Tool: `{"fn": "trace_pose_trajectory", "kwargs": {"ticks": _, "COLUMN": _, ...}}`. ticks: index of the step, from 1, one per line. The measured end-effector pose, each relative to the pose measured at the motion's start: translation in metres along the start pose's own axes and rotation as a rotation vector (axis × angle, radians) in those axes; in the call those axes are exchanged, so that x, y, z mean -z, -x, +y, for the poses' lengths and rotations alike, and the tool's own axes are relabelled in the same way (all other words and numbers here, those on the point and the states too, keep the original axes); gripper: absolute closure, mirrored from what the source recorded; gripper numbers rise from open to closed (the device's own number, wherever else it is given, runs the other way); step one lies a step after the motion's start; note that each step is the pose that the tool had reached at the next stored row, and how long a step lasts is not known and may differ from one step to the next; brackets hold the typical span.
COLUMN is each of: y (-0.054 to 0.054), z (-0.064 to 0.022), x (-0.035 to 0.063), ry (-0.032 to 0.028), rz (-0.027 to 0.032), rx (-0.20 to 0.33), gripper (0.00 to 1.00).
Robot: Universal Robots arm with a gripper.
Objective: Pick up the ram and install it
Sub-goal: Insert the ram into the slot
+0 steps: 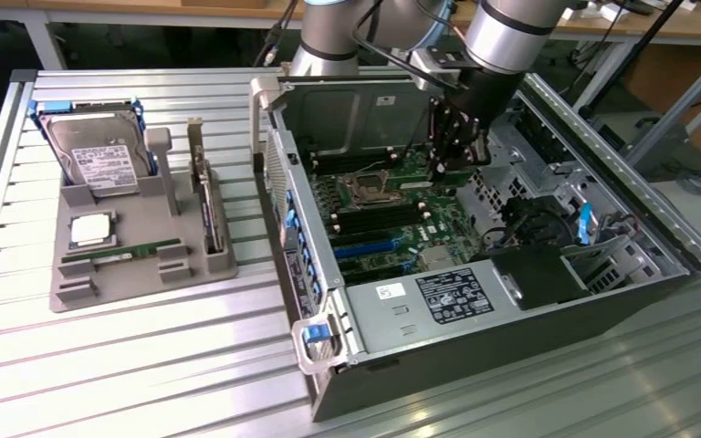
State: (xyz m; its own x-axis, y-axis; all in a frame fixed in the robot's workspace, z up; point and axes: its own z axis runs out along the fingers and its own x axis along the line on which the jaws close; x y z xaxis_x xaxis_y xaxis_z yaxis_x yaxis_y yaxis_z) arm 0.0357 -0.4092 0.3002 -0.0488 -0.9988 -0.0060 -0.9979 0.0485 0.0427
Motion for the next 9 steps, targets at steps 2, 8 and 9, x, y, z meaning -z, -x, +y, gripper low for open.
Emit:
{"fn": "trace_pose_trajectory", "kwargs": {"ticks": 2, "y": 0.0000, "z": -0.0001, "x": -0.0009, "ry": 0.0000, "rz": 0.0001, "rx": 0.000, "gripper": 0.87}}
{"fn": "trace_pose_trajectory", "kwargs": {"ticks": 8, "y": 0.0000, "z": -0.0002, "x": -0.0043, "ry": 0.0000, "rz": 0.0000, "rx": 0.000, "gripper": 0.87}}
{"fn": "trace_pose_trajectory", "kwargs": {"ticks": 9, "y": 0.0000, "z": -0.0002, "x": -0.0046, "ry": 0.0000, "rz": 0.0000, "rx": 0.000, "gripper": 0.87}}
